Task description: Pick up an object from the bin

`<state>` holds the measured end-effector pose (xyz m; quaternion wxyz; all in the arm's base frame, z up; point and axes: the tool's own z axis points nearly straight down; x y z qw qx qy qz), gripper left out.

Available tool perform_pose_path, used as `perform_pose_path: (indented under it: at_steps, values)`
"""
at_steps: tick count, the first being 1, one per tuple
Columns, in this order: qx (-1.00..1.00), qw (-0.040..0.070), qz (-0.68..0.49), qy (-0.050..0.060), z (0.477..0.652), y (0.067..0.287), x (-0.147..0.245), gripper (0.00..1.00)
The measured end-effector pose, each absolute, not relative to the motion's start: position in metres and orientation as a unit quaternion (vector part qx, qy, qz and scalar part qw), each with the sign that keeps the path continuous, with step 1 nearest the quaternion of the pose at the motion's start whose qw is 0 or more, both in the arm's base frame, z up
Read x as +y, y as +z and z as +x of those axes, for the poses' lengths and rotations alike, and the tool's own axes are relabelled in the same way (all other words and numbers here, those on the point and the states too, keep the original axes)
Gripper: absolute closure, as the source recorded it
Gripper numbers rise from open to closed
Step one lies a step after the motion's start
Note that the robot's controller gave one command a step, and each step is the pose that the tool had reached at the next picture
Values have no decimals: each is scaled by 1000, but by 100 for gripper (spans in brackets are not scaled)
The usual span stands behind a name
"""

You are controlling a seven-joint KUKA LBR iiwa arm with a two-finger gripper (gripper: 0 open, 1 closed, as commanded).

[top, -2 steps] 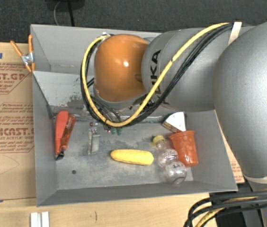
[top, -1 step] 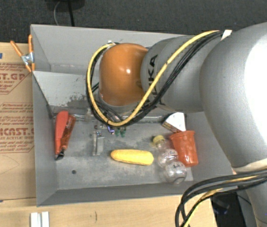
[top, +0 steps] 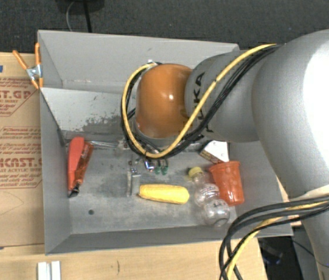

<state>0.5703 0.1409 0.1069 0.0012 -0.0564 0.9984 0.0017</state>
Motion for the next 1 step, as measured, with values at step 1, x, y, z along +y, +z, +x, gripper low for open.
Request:
perform_pose_path:
  at_steps: [1]
  values:
    - [997,2,-79,3,558,117,119,0]
